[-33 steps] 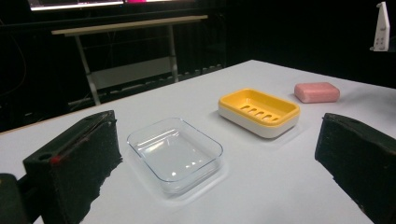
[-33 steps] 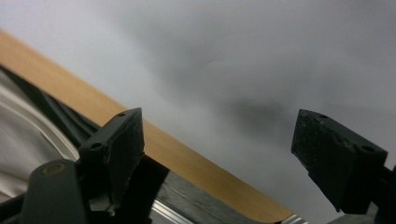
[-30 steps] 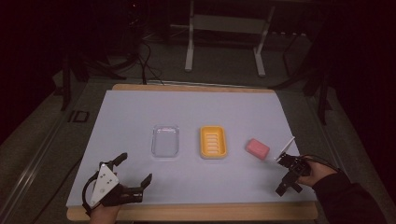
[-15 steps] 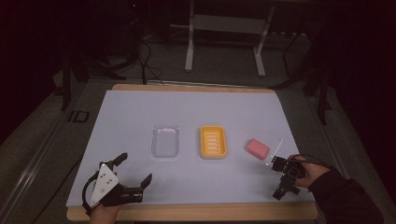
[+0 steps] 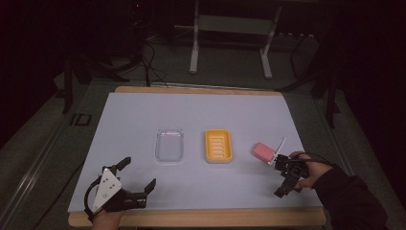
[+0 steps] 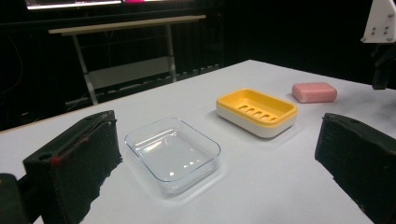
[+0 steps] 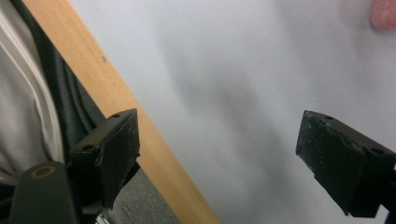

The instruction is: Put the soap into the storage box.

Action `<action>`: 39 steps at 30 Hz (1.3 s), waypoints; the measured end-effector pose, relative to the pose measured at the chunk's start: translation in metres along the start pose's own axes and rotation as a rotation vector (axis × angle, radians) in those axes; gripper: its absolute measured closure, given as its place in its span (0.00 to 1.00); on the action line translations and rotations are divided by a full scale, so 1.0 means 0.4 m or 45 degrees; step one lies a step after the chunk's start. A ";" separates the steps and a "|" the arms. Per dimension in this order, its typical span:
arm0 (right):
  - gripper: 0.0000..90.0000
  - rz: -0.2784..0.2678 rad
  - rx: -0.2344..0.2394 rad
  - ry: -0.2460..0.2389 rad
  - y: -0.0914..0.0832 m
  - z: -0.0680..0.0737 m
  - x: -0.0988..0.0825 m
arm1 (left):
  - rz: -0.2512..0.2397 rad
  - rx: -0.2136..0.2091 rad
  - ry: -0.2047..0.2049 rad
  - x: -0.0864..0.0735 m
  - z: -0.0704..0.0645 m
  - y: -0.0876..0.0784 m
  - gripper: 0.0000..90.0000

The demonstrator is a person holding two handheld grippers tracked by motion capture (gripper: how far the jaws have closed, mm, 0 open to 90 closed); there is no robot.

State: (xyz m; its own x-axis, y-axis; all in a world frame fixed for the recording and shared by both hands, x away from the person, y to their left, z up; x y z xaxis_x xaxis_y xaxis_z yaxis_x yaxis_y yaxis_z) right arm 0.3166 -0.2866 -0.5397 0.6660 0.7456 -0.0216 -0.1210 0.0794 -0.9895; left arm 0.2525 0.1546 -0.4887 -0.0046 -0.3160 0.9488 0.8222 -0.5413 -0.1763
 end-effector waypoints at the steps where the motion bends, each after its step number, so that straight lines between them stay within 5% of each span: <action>1: 0.15 -0.005 0.000 0.008 0.001 -0.003 0.003 | 0.000 0.000 0.000 0.000 0.000 0.000 0.00; 8: 0.15 0.012 -0.035 0.013 0.004 -0.045 0.009 | 0.000 -0.001 -0.001 0.000 0.000 0.001 0.00; 25: 0.21 -0.072 -0.072 0.069 -0.016 -0.139 0.066 | 0.002 -0.005 0.001 -0.001 -0.002 0.002 0.00; 39: 0.19 -0.118 -0.093 0.051 -0.014 -0.173 0.125 | 0.003 -0.012 0.007 -0.001 -0.004 0.002 0.00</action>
State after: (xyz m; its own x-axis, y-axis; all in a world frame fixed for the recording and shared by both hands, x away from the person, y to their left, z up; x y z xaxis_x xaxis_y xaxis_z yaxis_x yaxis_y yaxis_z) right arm 0.4014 -0.2956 -0.5451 0.7007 0.7104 0.0658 -0.0047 0.0969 -0.9953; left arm 0.2523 0.1529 -0.4897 -0.0056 -0.3214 0.9469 0.8167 -0.5479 -0.1811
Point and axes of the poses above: each handheld gripper's, and its own axes: y roughly forward along the jaws, x roughly out of its top, z roughly to its left, the point moved 8 cm from there along y, roughly forward along the jaws, and after that the axes turned 12 degrees about y, right-handed, at the moved point
